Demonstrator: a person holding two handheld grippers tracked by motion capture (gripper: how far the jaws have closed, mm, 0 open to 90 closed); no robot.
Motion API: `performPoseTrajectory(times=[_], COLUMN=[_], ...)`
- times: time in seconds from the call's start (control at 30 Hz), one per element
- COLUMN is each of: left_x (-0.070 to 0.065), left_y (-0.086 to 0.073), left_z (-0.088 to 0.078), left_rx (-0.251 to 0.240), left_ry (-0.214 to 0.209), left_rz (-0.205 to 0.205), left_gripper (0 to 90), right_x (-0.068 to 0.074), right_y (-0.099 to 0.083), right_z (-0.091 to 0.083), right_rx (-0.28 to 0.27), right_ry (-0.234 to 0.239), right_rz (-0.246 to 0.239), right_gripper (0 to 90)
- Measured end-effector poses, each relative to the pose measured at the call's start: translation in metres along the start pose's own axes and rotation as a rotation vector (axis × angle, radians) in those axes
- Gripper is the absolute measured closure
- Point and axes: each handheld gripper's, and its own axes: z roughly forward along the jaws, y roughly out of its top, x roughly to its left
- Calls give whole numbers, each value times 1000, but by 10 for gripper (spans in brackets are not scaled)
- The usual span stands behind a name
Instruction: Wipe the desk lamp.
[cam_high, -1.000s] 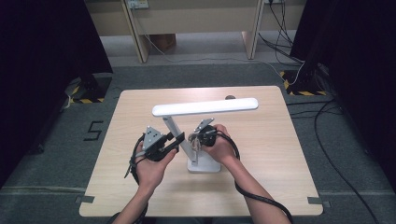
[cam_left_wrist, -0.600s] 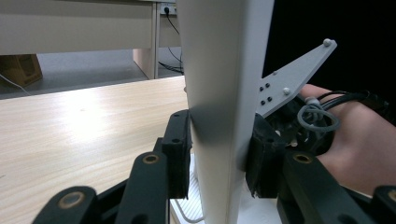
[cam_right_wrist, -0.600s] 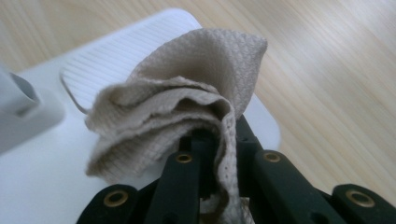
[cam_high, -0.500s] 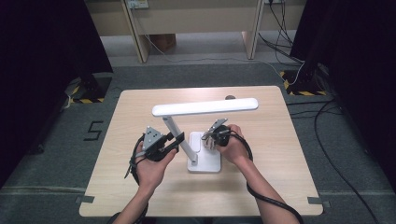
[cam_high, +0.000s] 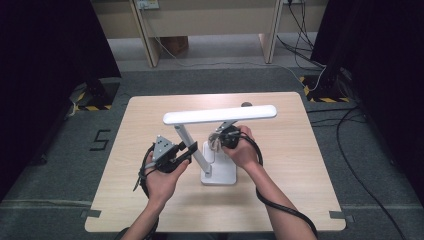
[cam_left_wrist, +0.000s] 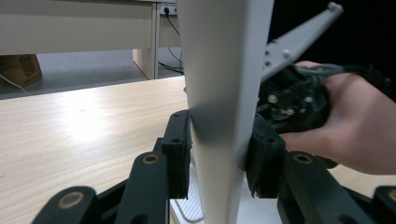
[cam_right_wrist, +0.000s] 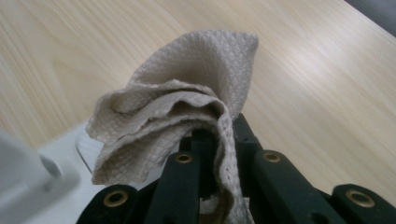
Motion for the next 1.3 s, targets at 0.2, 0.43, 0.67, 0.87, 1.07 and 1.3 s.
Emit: performPoseTrajectory(times=[0.2,0.43,0.67,0.87,1.07,1.3], left_x=[1,1,0,0,-1,-2], left_y=[0,0,0,0,0,0], left_z=[0,-1,-1,-1,-1,-1], left_rx=[-2,-3,-3,-3,-3,-2], left_ry=[-7,-5,0,3,6,12], left_rz=[-4,1,-1,-3,-2,4], left_gripper=[644,645,647,649,650,650], right_x=[18,23,16,0,-14,-27], right_y=[22,13,7,-7,-24,-31], right_z=[21,38,33,25,19,11], right_rx=[-14,26,41,64,83,107], right_ry=[60,84,38,-14,-41,-74], right_rz=[-38,-38,-41,-18,17,49], right_gripper=[842,842,842,842,842,842])
